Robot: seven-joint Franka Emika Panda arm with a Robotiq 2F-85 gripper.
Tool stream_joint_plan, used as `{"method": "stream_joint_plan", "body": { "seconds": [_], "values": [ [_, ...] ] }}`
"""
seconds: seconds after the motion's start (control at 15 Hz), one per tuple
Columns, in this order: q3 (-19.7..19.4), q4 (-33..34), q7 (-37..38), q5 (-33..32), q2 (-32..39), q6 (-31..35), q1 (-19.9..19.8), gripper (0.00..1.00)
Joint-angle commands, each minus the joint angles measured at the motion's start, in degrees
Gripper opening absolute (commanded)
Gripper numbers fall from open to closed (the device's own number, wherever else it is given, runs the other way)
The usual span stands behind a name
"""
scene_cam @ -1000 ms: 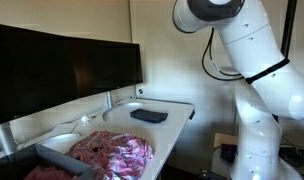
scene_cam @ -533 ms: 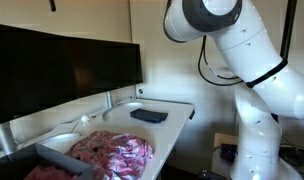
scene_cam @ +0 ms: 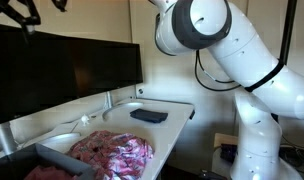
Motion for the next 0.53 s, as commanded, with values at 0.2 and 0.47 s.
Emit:
{"method": "stream_joint_plan", "body": {
  "seconds": [0.2, 0.47],
  "values": [
    [0.52, -0.73, 5.02, 2.00, 2.52, 2.00, -0.06, 1.00],
    [0.48, -1.06, 5.01, 1.99, 2.29, 2.26, -0.05, 1.00]
  ]
}}
